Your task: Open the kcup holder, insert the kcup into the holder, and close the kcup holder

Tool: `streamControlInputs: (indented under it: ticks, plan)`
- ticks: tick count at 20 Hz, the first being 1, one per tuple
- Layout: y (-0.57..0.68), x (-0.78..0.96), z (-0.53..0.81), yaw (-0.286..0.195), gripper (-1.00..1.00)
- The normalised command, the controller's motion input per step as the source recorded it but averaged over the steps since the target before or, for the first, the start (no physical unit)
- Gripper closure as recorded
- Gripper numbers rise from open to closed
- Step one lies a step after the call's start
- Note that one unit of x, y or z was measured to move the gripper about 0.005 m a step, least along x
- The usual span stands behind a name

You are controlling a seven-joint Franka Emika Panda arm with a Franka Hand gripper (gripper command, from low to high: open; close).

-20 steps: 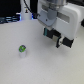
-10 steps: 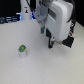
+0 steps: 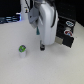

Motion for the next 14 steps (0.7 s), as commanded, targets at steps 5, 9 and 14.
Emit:
streamControlInputs:
  ticks: [5, 9, 14]
  plan:
    - [-0.47, -0.27, -0.22, -0.284, -1.0]
    - [-0.48, -0.31, -0.25, -0.281, -1.0]
    - [-0.51, -0.33, -0.3, -0.267, -1.0]
